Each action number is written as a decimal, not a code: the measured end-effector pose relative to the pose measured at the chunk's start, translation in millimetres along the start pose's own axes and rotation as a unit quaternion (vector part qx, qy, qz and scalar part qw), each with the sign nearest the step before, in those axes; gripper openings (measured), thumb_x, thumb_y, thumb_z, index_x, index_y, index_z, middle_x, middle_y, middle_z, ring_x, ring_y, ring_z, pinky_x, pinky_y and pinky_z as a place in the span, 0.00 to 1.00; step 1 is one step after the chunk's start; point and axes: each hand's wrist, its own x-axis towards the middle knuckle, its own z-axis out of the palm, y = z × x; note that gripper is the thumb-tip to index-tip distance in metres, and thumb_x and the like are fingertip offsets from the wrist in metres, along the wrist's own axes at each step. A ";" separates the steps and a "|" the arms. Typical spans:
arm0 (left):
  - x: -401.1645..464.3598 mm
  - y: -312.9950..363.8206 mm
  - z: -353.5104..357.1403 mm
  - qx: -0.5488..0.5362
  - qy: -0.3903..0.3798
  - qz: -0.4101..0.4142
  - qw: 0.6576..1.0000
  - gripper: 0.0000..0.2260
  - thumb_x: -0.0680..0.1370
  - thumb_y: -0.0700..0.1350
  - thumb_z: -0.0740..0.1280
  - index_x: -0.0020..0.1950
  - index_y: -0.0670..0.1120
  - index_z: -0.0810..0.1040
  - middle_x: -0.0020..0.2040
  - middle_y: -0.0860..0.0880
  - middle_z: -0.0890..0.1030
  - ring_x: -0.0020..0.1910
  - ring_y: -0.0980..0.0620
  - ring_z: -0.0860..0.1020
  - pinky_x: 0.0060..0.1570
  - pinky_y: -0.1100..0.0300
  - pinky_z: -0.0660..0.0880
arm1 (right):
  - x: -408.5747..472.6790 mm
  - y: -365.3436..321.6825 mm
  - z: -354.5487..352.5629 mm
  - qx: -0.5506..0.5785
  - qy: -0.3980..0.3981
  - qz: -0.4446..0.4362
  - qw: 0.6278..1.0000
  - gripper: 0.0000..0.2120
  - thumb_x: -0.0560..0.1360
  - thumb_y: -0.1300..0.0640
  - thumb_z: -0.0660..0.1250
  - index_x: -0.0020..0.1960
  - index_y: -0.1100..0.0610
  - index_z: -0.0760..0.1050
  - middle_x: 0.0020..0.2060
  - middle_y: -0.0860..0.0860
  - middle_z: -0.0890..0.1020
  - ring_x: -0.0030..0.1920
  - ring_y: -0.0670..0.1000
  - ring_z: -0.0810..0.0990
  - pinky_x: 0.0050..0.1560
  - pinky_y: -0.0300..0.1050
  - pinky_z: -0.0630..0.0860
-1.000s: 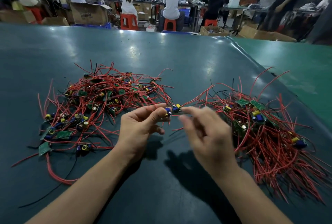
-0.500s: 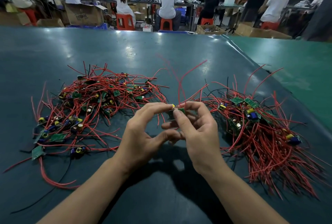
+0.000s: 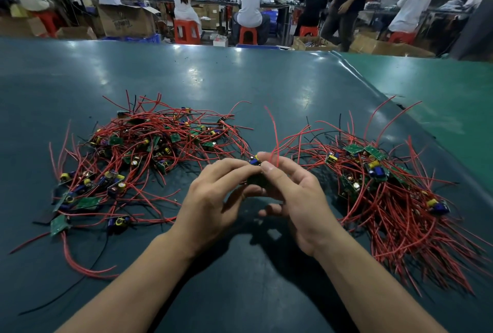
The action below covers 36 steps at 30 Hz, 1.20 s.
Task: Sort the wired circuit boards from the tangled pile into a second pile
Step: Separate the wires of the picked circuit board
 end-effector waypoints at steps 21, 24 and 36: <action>-0.8 -1.8 3.9 -0.001 0.065 -0.035 0.997 0.11 0.74 0.40 0.73 0.55 0.38 0.82 0.49 0.47 0.80 0.44 0.55 0.78 0.50 0.65 0.75 | 3.5 2.5 -0.6 0.090 0.082 0.107 0.987 0.07 0.67 0.53 0.73 0.34 0.57 0.81 0.28 0.52 0.81 0.23 0.45 0.76 0.22 0.34 0.71; -0.5 -2.0 3.8 -0.008 0.059 -0.029 0.998 0.11 0.75 0.41 0.73 0.54 0.38 0.83 0.48 0.48 0.80 0.43 0.56 0.77 0.49 0.66 0.74 | 4.1 2.3 -2.2 0.066 0.090 0.067 0.992 0.10 0.69 0.56 0.74 0.29 0.54 0.81 0.25 0.50 0.77 0.22 0.44 0.72 0.21 0.34 0.66; -0.1 2.5 0.8 -0.027 0.036 -0.037 0.998 0.10 0.74 0.42 0.74 0.52 0.40 0.82 0.45 0.51 0.80 0.38 0.55 0.77 0.45 0.65 0.74 | 9.7 -10.8 -20.6 0.070 0.122 -0.013 0.990 0.07 0.70 0.55 0.72 0.40 0.59 0.83 0.28 0.49 0.77 0.22 0.43 0.66 0.19 0.33 0.61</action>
